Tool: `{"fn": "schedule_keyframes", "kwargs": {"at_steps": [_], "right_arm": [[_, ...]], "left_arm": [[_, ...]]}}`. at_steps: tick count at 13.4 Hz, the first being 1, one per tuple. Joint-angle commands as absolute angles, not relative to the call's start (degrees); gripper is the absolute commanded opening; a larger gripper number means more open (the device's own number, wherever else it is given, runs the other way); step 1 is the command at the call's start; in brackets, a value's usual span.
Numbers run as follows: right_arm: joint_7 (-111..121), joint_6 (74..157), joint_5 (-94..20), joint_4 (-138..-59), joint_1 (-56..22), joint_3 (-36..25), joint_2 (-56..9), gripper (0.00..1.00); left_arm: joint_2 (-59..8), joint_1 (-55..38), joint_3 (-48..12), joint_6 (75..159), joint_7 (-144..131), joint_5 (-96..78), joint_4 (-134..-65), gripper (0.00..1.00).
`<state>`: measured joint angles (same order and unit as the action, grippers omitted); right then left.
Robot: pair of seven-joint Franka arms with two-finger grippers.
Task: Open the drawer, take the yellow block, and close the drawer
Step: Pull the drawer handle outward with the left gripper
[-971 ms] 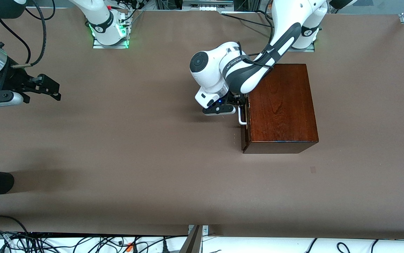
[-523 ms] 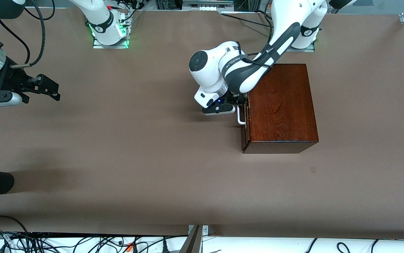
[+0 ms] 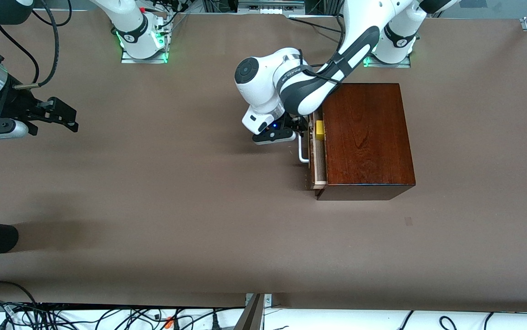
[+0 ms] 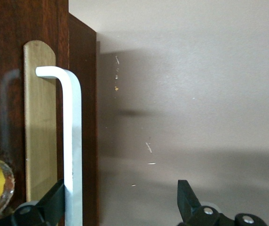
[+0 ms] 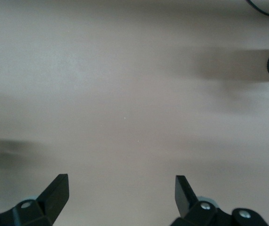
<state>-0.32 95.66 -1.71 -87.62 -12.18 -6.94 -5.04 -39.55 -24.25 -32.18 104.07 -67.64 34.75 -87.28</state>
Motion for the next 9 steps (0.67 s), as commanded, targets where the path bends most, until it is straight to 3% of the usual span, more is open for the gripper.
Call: {"fn": "schedule_keyframes", "kwargs": {"at_steps": [1, 9], "right_arm": [[-0.7, 96.06, -2.9, -86.66, -11.51, -6.59, -5.89, 1.0], [-0.53, 96.41, -2.73, -86.49, -11.78, -6.5, -5.98, 1.0]], "left_arm": [[-42.89, -26.72, -32.43, 104.41, -70.05, 35.07, -82.45, 1.0], [-45.87, -29.26, -32.52, 104.41, -70.93, 34.98, -77.27, 1.0]]}}
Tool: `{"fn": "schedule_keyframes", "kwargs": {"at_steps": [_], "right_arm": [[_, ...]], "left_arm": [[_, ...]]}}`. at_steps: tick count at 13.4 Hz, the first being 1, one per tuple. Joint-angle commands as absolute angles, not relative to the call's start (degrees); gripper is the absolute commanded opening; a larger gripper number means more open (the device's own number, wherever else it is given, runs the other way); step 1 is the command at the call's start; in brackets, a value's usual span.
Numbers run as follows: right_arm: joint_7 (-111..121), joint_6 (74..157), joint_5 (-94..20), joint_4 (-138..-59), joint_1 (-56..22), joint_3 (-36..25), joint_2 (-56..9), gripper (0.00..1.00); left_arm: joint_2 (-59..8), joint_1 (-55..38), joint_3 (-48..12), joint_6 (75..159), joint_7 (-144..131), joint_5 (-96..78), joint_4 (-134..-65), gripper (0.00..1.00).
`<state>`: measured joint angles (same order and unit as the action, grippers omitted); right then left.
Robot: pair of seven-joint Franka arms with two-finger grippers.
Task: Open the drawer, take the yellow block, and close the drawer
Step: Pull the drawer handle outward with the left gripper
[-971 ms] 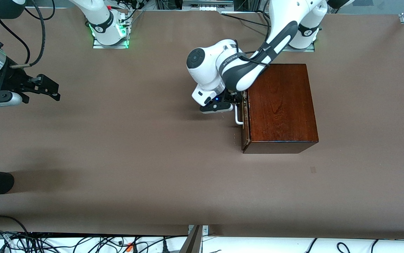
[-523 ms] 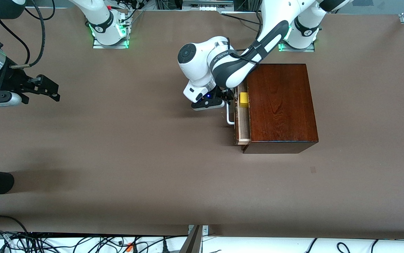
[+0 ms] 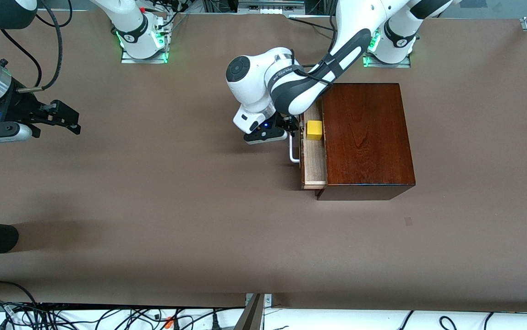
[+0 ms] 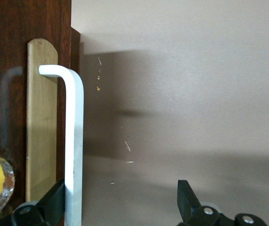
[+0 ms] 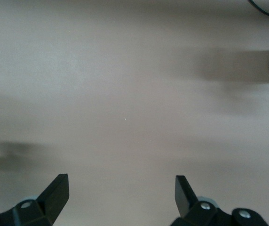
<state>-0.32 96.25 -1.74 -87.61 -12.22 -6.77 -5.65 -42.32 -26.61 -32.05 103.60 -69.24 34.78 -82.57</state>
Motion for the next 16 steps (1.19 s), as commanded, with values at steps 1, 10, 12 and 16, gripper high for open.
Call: {"fn": "schedule_keyframes", "kwargs": {"at_steps": [1, 10, 12, 16], "right_arm": [[-0.61, 96.42, -2.72, -86.48, -11.69, -6.59, -5.98, 1.0], [-0.61, 93.53, -2.02, -86.57, -11.25, -7.91, -5.71, 1.0], [-1.05, 93.43, -2.02, -86.66, -11.34, -7.91, -5.89, 1.0], [-1.32, 93.34, -1.85, -87.01, -11.34, -7.91, -6.5, 1.0]], "left_arm": [[-46.66, -29.7, -32.52, 104.41, -70.93, 34.98, -76.21, 1.0], [-49.48, -32.17, -32.52, 107.57, -71.63, 34.98, -71.54, 1.0], [-49.48, -32.34, -32.52, 108.89, -71.98, 34.98, -71.37, 1.0], [-49.57, -32.96, -32.52, 110.73, -72.6, 34.98, -71.1, 1.0]]}}
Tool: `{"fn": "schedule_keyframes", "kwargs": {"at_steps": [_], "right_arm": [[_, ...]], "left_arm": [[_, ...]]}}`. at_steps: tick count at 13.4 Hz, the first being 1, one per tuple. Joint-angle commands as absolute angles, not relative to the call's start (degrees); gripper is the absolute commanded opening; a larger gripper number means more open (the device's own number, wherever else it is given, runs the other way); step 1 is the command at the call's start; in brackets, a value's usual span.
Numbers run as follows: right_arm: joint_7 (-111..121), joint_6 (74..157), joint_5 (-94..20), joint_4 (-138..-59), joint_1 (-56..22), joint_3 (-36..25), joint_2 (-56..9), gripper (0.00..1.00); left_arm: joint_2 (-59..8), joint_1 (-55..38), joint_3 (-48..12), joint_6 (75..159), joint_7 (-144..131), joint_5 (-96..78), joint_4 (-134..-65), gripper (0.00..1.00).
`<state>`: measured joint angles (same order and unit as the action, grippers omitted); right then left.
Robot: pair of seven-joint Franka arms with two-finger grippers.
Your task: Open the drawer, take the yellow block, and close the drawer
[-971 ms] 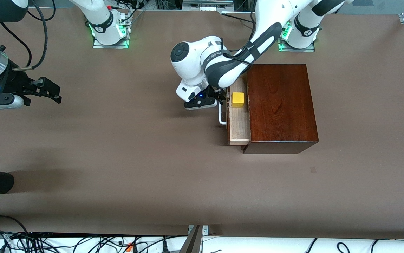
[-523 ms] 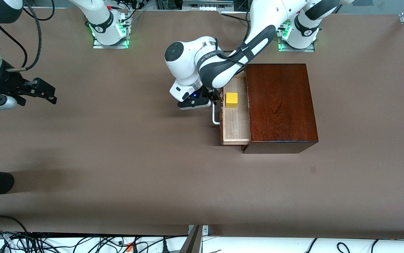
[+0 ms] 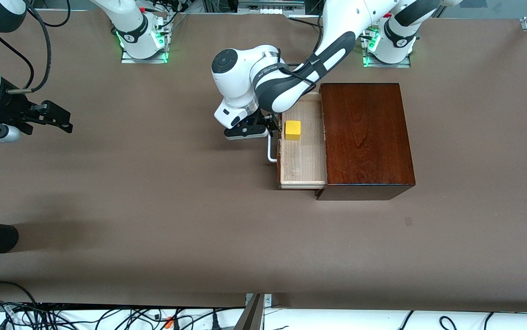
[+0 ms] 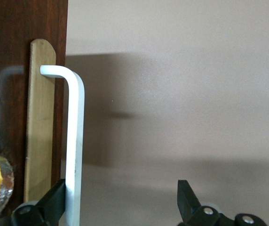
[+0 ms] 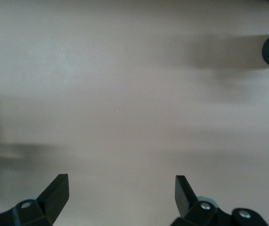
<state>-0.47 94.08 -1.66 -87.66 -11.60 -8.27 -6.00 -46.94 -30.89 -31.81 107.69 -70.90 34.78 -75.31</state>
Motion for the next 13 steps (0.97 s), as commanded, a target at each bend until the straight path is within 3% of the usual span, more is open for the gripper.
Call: {"fn": "schedule_keyframes", "kwargs": {"at_steps": [1, 4, 7, 13], "right_arm": [[-0.8, 93.43, -1.76, -87.01, -11.25, -7.91, -6.59, 1.0], [-0.44, 93.34, -1.67, -86.92, -11.25, -7.91, -7.29, 1.0], [-0.53, 93.34, -1.58, -87.01, -11.34, -7.91, -8.0, 1.0], [1.22, 92.73, -1.49, -87.1, -12.3, -7.3, -11.15, 1.0]], "left_arm": [[-49.48, -32.87, -32.52, 110.83, -72.77, 34.98, -71.1, 1.0], [-46.95, -30.16, -32.87, 109.78, -71.9, 33.23, -71.45, 1.0], [-41.51, -24.55, -36.54, 103.03, -67.0, 27.71, -71.54, 1.0], [-26.12, 0.39, -46.74, 91.15, -48.28, 11.62, -73.65, 1.0]]}}
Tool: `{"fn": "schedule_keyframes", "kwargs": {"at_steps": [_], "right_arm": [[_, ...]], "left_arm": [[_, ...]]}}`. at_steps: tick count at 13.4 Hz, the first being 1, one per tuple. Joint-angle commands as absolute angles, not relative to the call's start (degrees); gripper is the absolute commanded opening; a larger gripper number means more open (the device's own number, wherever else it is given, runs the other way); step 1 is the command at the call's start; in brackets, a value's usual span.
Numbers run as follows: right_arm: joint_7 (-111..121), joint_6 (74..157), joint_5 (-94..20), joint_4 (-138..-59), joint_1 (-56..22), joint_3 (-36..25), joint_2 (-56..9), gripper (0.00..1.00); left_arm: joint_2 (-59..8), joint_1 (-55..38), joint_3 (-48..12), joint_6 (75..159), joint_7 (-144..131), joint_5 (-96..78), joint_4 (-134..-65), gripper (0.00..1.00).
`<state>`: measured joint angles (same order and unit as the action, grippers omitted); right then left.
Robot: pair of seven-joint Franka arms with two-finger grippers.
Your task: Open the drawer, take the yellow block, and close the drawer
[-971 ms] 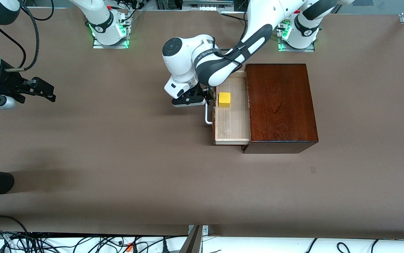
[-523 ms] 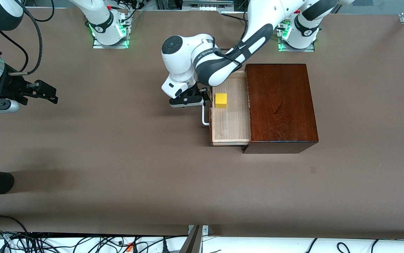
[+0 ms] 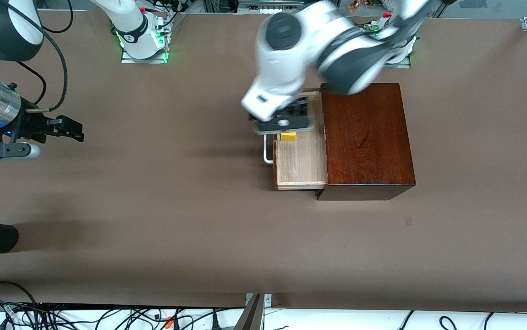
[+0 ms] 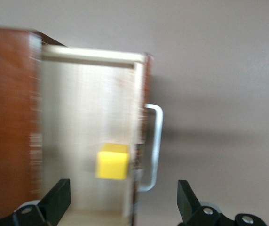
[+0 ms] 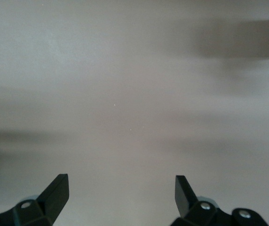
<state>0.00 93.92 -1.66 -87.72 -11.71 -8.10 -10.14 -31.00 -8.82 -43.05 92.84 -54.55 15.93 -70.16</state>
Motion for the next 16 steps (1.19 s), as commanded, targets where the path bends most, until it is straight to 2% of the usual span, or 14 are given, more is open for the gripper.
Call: {"fn": "schedule_keyframes", "kwargs": {"at_steps": [1, 3, 5, 8, 11, 16], "right_arm": [[3.41, 92.03, -1.84, -87.01, -13.61, -6.77, -11.16, 1.0], [6.58, 90.98, -1.67, -85.52, -16.16, -4.14, -10.55, 1.0], [8.43, 86.94, -1.93, -85.43, -16.44, 1.46, -9.93, 1.0], [10.2, 87.27, -1.85, -85.43, -17.22, 9.82, -10.46, 1.0], [12.73, 92.25, -1.67, -85.34, -21.95, 14.84, -13.26, 1.0], [13.01, 110.01, -0.88, -85.34, -31.28, 15.29, -20.9, 1.0]], "left_arm": [[-24.8, 5.31, -48.67, 90.79, -46.51, 10.73, -74.61, 1.0], [-24.26, 12.97, -52.98, 90.09, -45.35, 10.63, -75.49, 1.0], [-23.73, 18.08, -55.45, 89.13, -43.96, 10.63, -75.85, 1.0], [-23.2, 21.09, -53.54, 86.76, -37.01, 10.2, -75.06, 1.0], [-21.02, 20.31, -45.39, 86.4, -28.78, 7.31, -74.97, 1.0], [-12.67, 9.51, -19.12, 86.48, -12.07, -3.59, -78.13, 1.0]]}}
